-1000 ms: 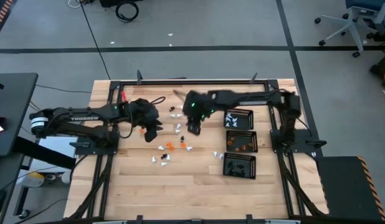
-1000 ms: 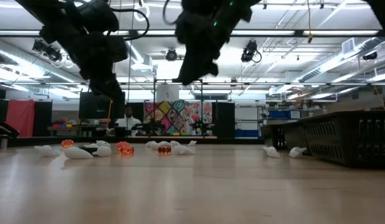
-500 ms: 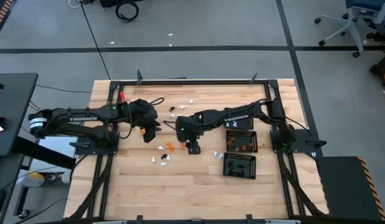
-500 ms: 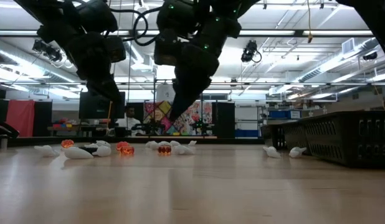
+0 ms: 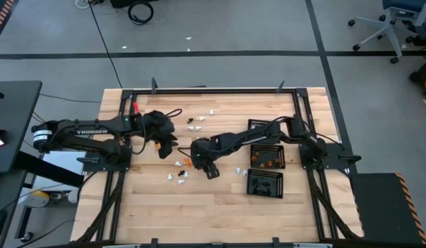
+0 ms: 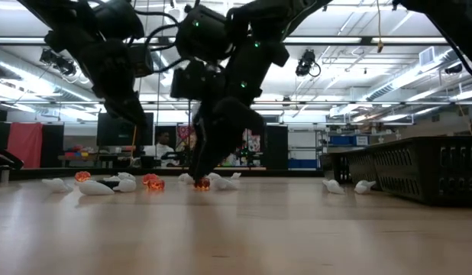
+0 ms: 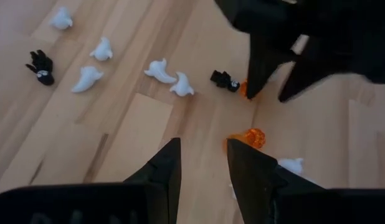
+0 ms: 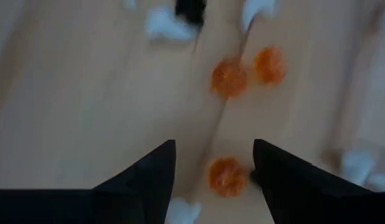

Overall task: Sort Halloween decoration
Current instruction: Put the orange pumpkin toy into the center black bin

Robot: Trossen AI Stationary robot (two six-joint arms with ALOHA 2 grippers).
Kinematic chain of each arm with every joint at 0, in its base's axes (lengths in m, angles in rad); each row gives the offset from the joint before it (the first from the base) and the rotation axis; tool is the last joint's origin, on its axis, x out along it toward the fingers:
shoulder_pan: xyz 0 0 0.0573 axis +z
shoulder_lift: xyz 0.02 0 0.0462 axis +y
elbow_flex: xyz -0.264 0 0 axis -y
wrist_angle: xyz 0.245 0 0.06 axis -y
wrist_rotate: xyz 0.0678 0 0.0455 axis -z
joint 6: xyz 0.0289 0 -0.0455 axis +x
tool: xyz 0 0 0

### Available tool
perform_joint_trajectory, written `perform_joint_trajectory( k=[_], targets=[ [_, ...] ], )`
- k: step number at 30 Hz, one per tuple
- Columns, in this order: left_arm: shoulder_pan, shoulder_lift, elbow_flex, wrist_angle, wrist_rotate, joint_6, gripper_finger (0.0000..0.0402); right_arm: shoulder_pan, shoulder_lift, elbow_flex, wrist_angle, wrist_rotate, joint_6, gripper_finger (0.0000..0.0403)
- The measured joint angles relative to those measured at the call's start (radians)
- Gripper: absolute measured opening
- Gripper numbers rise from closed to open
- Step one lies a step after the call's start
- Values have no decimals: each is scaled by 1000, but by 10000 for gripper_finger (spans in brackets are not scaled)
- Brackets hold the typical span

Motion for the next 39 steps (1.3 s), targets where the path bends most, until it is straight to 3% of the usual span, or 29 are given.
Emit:
perform_joint_trajectory(
  k=[14, 20, 39],
  targets=[
    [-35, 0, 0, -13, -17, -13, 116, -40, 23, 0, -44, -23, 2, 179],
    [-35, 0, 0, -25, -17, -13, 116, -54, 10, 1, -142, -10, 13, 177],
    [-35, 0, 0, -25, -25, -1, 116, -72, 3, -1, -179, -11, -10, 163]
  ],
)
